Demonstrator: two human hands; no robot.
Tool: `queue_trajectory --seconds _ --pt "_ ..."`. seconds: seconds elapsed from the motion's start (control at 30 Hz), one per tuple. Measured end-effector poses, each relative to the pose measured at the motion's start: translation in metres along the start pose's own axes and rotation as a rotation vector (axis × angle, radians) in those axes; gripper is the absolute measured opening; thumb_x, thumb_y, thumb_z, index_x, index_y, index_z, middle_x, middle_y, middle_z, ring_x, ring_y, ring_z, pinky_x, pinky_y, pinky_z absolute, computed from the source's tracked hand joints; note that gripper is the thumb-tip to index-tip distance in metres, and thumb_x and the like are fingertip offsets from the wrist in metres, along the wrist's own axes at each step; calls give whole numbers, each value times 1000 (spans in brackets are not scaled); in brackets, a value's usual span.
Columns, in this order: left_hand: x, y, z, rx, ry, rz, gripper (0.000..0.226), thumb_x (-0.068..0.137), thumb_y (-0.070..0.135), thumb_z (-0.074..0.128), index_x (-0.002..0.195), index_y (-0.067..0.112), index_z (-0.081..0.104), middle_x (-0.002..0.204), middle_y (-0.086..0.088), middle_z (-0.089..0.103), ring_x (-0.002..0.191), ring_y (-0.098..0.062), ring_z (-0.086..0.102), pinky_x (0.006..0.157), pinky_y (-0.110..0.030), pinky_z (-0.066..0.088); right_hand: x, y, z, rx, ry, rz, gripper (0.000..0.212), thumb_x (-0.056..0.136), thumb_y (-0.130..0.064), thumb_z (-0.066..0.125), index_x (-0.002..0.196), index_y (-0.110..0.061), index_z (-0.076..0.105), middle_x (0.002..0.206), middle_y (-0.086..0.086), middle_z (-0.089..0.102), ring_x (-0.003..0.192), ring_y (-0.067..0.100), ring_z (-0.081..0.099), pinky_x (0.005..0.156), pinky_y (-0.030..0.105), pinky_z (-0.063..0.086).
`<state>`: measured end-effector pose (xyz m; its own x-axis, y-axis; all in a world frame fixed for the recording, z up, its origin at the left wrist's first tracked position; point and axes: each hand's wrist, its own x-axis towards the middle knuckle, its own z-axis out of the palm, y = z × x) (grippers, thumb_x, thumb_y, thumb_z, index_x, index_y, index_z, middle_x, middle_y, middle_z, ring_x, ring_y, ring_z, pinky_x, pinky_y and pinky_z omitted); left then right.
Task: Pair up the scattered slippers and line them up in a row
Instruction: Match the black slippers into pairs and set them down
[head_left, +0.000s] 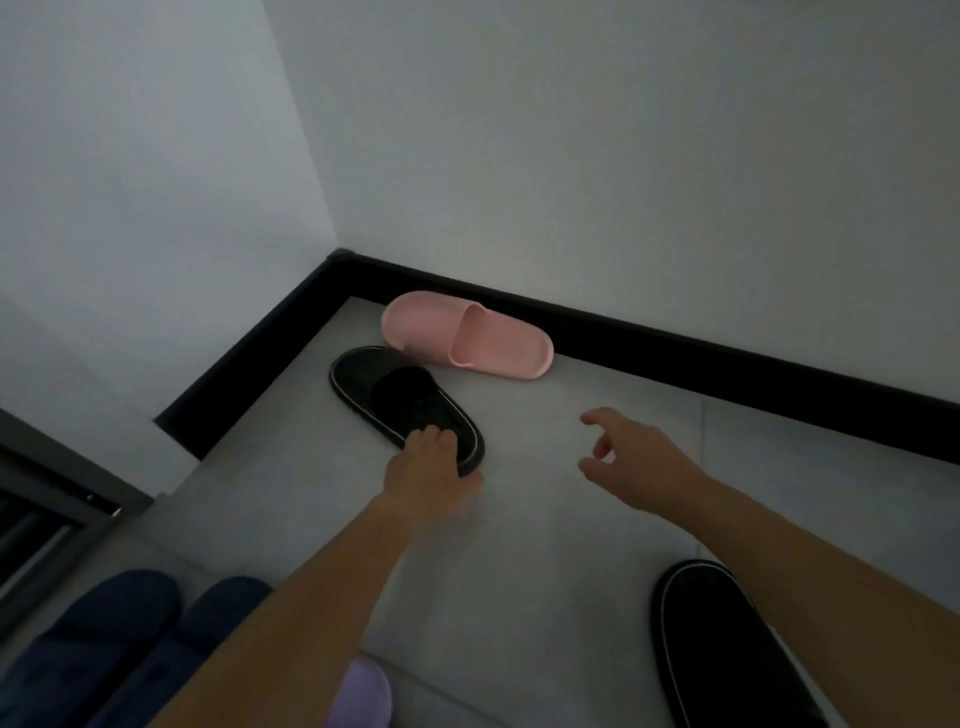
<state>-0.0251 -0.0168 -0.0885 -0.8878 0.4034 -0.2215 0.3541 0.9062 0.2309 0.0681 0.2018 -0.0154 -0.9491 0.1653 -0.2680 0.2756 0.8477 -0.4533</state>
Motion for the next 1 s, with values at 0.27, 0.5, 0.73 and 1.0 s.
queue_trajectory --seconds 0.27,0.5,0.73,1.0 --pt "-124 53 55 36 -38 440 52 76 50 40 112 13 48 113 -4 45 105 -23 40 84 -34 37 -40 -12 40 66 -89 73 34 90 -29 57 122 -16 57 117 7 63 106 20 57 82 21 39" --pt "-161 76 66 -257 9 409 37 84 39 46 115 21 52 120 3 53 106 -17 46 86 -28 41 -69 -54 94 1067 -91 445 36 90 -15 59 125 -10 58 105 9 68 95 18 64 77 27 49" --pt "-107 26 23 -595 202 -176 49 87 21 59 133 9 43 125 -14 53 112 -29 54 94 -34 43 -62 -74 91 1455 -80 557 39 94 -5 50 132 -9 47 131 14 56 124 24 50 98 31 35" --pt "-77 43 30 -271 -108 -217 34 95 28 44 111 1 57 120 -22 59 110 -35 57 85 -34 43 -83 -50 99 860 -152 505 28 86 -9 57 112 0 61 102 15 60 97 29 60 80 32 47"
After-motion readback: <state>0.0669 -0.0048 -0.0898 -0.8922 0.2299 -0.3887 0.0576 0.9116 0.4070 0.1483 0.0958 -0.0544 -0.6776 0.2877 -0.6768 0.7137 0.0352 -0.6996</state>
